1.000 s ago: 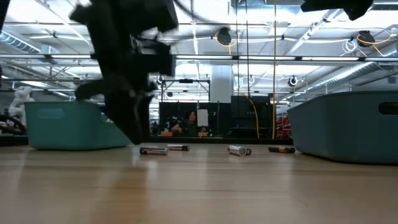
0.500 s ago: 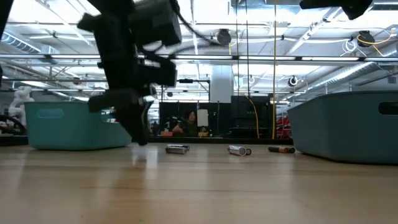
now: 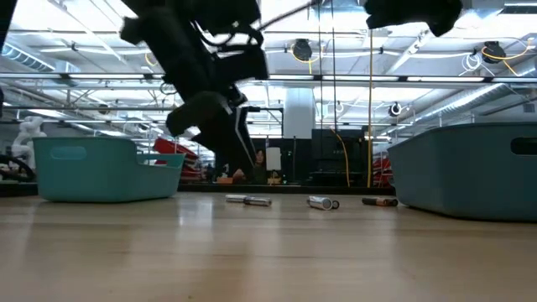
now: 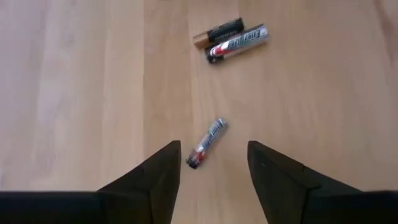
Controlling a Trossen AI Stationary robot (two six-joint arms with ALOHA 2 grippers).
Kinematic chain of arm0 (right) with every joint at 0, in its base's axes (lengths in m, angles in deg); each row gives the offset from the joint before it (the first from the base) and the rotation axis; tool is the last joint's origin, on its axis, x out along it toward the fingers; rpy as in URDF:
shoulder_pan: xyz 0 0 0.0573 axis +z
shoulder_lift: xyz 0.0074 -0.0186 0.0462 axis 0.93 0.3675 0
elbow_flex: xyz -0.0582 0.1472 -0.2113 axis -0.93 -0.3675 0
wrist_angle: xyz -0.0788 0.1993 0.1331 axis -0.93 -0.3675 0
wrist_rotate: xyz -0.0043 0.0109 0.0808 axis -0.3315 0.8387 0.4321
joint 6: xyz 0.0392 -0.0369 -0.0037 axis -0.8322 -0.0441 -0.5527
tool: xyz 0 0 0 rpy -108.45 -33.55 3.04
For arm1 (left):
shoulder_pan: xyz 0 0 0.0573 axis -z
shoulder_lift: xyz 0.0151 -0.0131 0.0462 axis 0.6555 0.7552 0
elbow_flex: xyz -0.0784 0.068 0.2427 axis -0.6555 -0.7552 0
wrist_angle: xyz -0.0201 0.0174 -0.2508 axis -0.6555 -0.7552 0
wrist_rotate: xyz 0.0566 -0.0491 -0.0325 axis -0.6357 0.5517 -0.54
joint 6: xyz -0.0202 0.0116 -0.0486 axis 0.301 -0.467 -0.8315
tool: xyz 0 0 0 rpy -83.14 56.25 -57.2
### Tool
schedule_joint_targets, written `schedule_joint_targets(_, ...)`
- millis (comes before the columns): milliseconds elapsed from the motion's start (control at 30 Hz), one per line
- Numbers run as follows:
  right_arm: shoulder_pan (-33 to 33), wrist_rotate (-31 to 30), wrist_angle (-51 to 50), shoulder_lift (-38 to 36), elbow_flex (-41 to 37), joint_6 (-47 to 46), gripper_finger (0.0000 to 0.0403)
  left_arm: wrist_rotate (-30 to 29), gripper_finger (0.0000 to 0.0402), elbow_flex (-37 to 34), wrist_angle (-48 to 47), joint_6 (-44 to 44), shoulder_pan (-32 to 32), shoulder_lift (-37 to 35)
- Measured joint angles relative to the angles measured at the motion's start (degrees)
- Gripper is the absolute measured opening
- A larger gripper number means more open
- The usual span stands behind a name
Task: Sort batteries
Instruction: Put the silver battery into the green bin
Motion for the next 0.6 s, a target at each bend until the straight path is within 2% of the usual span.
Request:
schedule_joint_targets(333,-0.3,1.7,-1.4,3.0,3.4,3.6,0.0125,9.7,0.0196,0.0,5.0,7.6,-6.8,0.0)
schedule_joint_targets(600,-0.3,1.1,-2.5,2.1,3.4,3.8,0.0125,11.3,0.0196,1.8,10.1,9.8,-9.1,6.8)
